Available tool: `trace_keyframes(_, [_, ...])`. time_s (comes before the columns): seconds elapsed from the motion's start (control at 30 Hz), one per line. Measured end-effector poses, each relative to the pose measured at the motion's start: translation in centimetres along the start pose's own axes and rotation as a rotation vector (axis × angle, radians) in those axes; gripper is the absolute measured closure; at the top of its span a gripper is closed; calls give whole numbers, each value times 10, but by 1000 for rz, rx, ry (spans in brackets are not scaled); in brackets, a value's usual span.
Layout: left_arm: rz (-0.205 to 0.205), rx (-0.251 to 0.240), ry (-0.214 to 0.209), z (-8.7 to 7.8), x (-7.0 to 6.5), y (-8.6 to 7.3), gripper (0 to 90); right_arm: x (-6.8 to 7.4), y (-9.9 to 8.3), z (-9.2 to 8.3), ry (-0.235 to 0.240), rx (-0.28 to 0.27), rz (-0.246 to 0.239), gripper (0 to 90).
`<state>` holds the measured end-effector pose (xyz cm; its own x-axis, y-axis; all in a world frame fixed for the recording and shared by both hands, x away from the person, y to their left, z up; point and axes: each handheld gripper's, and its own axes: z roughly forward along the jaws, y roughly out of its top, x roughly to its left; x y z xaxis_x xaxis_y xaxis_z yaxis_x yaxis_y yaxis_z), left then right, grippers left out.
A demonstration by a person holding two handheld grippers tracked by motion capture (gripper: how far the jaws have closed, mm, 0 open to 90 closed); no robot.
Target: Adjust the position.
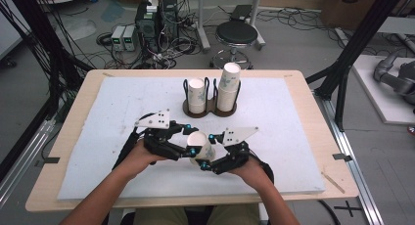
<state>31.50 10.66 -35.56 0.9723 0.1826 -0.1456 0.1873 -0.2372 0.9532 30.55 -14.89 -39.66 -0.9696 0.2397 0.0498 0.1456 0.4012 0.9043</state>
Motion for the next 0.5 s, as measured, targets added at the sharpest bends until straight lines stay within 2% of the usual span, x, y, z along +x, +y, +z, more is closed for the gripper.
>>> trace_keyframes(0.17, [-8,-9,4,0,0,-4,354,0,0,0,3,12,2,290])
trace_keyframes(0.2, [7,-9,20,0,-1,-5,344,0,0,0,4,19,5,290])
trace_keyframes(0.27, [-9,-6,48,0,-1,-6,165,0,0,0,8,23,-2,293])
trace_keyframes(0.3, [-11,-5,49,0,-1,-6,146,0,1,0,6,36,-12,295])
trace_keyframes(0.5, [-14,14,51,-7,-1,-6,146,-1,3,-2,-8,87,-43,306])
